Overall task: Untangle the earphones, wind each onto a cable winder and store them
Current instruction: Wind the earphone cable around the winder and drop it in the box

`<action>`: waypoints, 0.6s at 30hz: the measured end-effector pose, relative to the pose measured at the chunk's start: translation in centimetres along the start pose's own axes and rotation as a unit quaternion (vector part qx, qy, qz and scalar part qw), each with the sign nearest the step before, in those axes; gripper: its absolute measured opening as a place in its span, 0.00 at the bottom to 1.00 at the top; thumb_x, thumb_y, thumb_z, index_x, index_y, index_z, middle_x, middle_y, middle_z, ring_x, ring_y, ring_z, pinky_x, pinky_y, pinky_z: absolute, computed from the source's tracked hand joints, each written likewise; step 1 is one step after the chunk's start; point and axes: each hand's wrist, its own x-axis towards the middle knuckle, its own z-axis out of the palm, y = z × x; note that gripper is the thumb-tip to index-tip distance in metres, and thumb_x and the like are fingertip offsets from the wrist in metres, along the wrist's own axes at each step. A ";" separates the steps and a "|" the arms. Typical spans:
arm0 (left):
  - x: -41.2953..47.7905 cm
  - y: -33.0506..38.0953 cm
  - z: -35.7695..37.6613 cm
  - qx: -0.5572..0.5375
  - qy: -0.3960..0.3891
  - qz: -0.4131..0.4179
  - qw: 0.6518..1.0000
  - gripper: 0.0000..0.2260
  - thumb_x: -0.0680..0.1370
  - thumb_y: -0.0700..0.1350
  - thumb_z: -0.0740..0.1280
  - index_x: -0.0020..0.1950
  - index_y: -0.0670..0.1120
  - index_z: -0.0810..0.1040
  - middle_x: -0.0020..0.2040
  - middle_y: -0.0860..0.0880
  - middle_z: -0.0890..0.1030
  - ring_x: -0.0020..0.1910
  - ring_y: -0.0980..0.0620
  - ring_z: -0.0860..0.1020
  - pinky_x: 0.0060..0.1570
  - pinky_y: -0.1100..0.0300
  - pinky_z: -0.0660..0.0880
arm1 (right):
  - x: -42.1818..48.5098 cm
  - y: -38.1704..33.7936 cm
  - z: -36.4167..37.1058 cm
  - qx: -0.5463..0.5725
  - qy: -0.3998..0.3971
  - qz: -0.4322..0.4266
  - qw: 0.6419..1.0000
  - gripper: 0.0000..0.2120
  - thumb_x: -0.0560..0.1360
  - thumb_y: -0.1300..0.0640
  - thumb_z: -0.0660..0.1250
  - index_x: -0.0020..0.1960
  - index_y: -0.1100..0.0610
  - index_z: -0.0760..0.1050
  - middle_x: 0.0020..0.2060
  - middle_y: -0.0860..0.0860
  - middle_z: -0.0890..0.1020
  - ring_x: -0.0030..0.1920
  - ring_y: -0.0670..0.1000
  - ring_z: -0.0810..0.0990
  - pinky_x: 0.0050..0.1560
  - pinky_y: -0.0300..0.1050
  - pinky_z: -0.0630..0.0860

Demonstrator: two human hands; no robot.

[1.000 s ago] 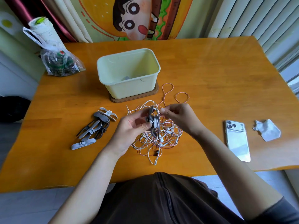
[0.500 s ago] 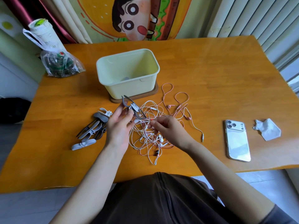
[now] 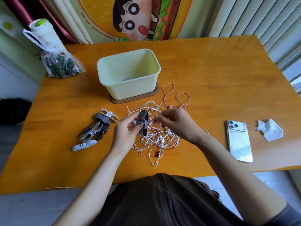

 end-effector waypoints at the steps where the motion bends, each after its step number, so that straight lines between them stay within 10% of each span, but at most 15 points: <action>1: 0.0 0.3 -0.1 0.006 -0.032 0.004 0.999 0.22 0.75 0.35 0.69 0.67 0.48 0.74 0.57 0.45 0.79 0.54 0.49 0.79 0.54 0.58 0.78 | 0.1 0.1 -0.5 0.004 0.007 0.002 1.000 0.10 0.78 0.51 0.64 0.42 0.54 0.81 0.28 0.43 0.76 0.25 0.41 0.70 0.26 0.31 0.63; 9: -0.7 3.9 -0.8 -0.141 -0.222 -0.012 0.965 0.22 0.75 0.31 0.67 0.61 0.55 0.75 0.53 0.58 0.82 0.52 0.63 0.79 0.51 0.66 0.77 | 1.1 0.9 -2.2 0.038 0.062 -0.001 0.997 0.18 0.70 0.43 0.66 0.35 0.59 0.78 0.23 0.43 0.74 0.23 0.41 0.69 0.26 0.31 0.62; 18: -0.2 4.0 -1.1 -0.454 -0.185 -0.060 0.869 0.21 0.60 0.48 0.80 0.53 0.52 0.84 0.54 0.48 0.83 0.55 0.50 0.81 0.49 0.59 0.79 | 0.3 0.8 0.7 0.163 0.003 0.023 0.986 0.18 0.80 0.51 0.59 0.34 0.52 0.77 0.24 0.42 0.72 0.24 0.41 0.65 0.27 0.31 0.61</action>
